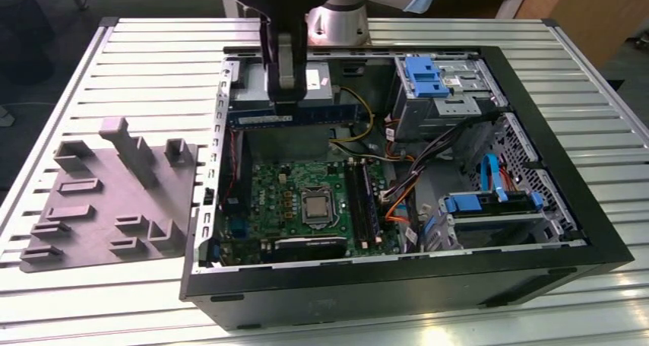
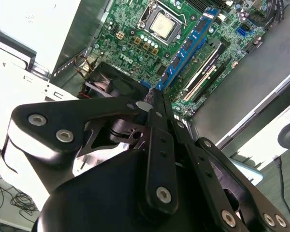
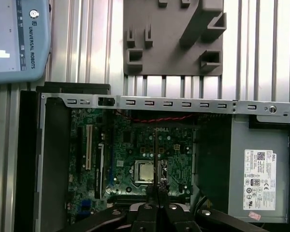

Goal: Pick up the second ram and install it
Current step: 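Pick up the second ram and move it above second insertion slot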

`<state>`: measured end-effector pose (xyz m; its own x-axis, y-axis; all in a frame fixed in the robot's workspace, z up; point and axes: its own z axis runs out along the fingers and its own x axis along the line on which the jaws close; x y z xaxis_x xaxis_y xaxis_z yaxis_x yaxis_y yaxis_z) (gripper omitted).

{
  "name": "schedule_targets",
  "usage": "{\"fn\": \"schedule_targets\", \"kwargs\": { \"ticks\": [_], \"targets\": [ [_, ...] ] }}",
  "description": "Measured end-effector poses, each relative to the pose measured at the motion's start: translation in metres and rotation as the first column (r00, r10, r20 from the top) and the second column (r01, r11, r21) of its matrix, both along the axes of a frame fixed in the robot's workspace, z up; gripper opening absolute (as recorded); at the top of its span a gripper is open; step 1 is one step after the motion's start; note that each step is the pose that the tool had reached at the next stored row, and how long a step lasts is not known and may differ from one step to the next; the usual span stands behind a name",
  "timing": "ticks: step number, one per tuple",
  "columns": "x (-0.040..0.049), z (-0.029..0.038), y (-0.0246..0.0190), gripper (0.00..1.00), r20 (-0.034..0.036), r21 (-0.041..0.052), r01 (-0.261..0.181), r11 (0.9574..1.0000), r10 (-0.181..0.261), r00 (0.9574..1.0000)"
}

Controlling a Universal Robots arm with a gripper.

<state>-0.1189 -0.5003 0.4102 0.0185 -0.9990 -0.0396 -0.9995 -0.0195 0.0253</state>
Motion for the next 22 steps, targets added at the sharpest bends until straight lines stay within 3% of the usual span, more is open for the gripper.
{"fn": "schedule_targets", "kwargs": {
  "ticks": [22],
  "targets": [
    [0.0135,-0.0111,0.0,0.11,-0.0043,0.0,0.0,1.0,0.0,1.0]
  ]
}}
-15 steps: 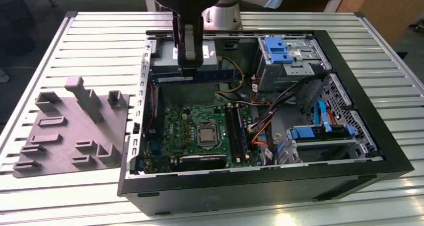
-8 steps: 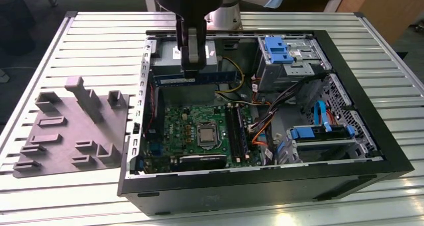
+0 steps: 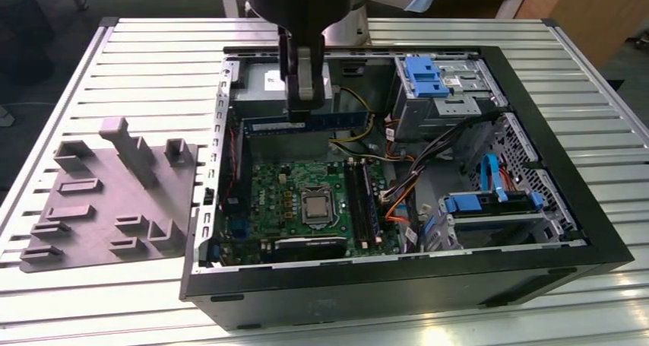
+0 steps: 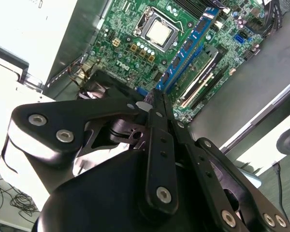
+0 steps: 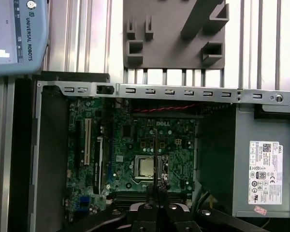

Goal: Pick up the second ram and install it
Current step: 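Pick up the second ram and move it above second insertion slot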

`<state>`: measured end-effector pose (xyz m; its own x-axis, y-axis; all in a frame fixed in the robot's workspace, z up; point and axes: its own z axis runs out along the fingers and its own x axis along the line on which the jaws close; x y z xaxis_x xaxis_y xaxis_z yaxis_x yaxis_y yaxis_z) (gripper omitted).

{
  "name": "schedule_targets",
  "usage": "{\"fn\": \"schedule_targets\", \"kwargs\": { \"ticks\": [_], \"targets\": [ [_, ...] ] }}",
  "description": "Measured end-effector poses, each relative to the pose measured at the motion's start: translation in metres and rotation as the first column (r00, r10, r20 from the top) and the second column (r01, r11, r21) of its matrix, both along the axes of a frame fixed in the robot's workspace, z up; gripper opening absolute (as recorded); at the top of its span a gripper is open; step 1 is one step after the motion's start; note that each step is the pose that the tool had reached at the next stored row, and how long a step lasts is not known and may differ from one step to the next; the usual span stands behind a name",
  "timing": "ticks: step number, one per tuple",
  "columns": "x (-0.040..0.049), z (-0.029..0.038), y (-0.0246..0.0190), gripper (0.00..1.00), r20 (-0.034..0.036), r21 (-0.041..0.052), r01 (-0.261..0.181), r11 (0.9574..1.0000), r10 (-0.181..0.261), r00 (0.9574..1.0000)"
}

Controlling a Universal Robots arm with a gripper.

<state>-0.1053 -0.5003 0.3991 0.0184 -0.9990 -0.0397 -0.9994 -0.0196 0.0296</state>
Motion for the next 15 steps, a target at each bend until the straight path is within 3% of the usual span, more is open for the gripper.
{"fn": "schedule_targets", "kwargs": {
  "ticks": [15],
  "targets": [
    [0.0067,-0.0067,0.0001,0.11,-0.0027,-0.0001,0.0,1.0,0.0,1.0]
  ]
}}
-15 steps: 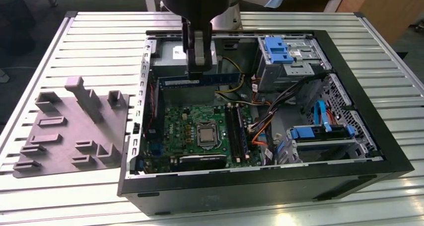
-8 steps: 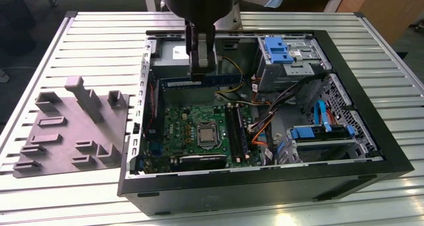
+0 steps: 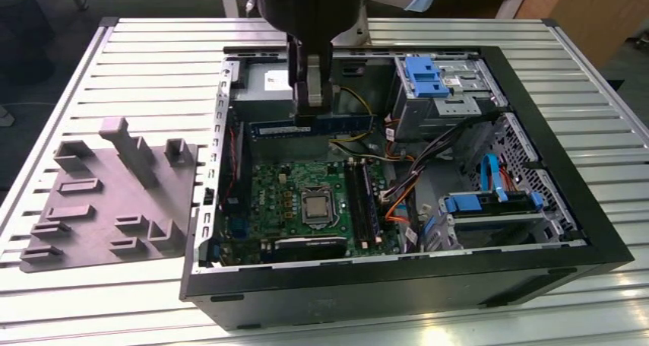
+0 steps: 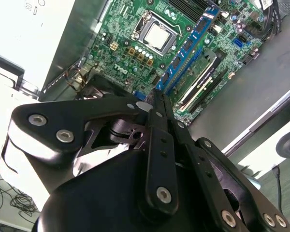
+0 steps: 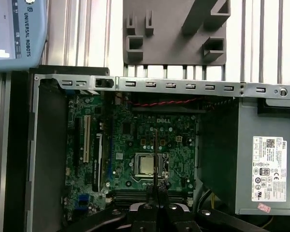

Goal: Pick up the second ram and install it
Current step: 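Pick up the second ram and move it above second insertion slot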

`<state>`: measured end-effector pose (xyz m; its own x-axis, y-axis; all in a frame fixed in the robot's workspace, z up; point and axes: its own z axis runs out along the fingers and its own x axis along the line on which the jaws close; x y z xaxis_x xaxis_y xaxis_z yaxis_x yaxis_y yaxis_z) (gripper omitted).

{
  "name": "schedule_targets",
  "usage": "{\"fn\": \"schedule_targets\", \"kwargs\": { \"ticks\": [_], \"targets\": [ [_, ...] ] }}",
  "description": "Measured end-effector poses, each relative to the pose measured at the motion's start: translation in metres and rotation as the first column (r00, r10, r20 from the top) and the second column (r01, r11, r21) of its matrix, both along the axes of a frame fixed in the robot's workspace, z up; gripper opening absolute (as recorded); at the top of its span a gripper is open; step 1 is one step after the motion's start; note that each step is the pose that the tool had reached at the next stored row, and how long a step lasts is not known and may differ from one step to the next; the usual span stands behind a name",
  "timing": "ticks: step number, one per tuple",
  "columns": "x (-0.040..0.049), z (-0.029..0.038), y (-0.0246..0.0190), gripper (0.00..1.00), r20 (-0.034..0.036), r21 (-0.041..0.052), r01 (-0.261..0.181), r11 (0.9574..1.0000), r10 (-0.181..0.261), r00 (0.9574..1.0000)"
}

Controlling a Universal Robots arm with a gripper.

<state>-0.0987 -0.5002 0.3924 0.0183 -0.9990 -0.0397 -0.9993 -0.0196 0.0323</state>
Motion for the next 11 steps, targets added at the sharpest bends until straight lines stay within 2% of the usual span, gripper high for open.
{"fn": "schedule_targets", "kwargs": {
  "ticks": [11],
  "targets": [
    [0.0048,-0.0081,0.0,0.11,-0.002,0.0,0.0,1.0,0.0,1.0]
  ]
}}
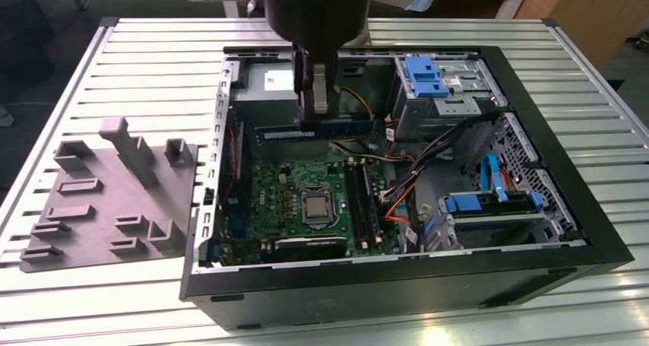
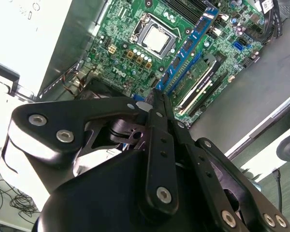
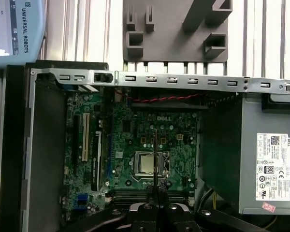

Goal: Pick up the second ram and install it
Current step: 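Pick up the second ram and move it above second insertion slot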

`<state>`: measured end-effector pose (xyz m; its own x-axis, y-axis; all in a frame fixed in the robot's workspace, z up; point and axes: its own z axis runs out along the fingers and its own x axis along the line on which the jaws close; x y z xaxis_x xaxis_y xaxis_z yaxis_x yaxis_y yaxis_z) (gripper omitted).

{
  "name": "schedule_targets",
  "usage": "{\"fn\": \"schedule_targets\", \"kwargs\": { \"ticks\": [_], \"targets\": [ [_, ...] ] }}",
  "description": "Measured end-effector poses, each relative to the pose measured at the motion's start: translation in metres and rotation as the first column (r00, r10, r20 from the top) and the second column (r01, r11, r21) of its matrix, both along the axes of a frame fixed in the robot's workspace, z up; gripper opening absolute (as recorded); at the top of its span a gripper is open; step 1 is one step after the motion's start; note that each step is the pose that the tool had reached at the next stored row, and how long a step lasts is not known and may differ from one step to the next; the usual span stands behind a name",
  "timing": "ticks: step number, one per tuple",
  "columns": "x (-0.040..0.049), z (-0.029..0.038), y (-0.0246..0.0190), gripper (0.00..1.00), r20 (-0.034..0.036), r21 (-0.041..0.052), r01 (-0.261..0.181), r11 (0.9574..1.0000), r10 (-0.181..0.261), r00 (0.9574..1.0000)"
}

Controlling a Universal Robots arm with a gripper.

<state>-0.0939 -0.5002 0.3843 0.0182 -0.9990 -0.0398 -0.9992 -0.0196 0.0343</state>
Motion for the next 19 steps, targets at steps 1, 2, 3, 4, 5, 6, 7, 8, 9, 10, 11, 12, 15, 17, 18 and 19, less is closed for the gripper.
{"fn": "schedule_targets", "kwargs": {
  "ticks": [1,2,3,4,5,6,7,8,9,10,11,12,15,17,18,19],
  "targets": [
    [0.0005,-0.0008,0.0,0.11,-0.0003,0.0,0.0,1.0,0.0,1.0],
    [0.001,-0.0016,0.0,0.11,-0.0007,0.0,0.0,1.0,0.0,1.0],
    [0.0014,-0.0024,0.0,0.11,-0.001,0.0,0.0,1.0,0.0,1.0],
    [0.0018,-0.0031,0.0,0.11,-0.0015,0.0,0.0,1.0,0.0,1.0],
    [0.0022,-0.0039,0.0,0.11,-0.0019,-0.0001,0.0,1.0,0.0,1.0],
    [0.0027,-0.0046,0.0,0.11,-0.0023,0.0,0.0,1.0,0.0,1.0],
    [0.0031,-0.0053,0.0,0.11,-0.0026,0.0,0.0,1.0,0.0,1.0],
    [0.0036,-0.0059,0.0,0.11,-0.003,0.0,0.0,1.0,0.0,1.0],
    [0.0042,-0.0065,0.0,0.11,-0.0034,0.0,0.0,1.0,0.0,1.0],
    [0.0047,-0.0071,0.0,0.11,-0.0038,0.0,0.0,1.0,0.0,1.0],
    [0.0052,-0.0076,0.0,0.11,-0.0041,0.0,0.0,1.0,0.0,1.0],
    [0.0059,-0.0082,0.0,0.11,-0.0045,0.0,0.0,1.0,0.0,1.0],
    [0.0074,-0.0096,0.0,0.11,-0.0053,0.0,0.0,1.0,0.0,1.0],
    [0.0084,-0.0106,0.0,0.11,-0.0058,0.0,0.0,1.0,0.0,1.0],
    [0.0088,-0.0111,0.0,0.11,-0.006,0.0,0.0,1.0,0.0,1.0],
    [0.0091,-0.0115,0.0,0.11,-0.0061,0.0,0.0,1.0,0.0,1.0]
  ]
}}
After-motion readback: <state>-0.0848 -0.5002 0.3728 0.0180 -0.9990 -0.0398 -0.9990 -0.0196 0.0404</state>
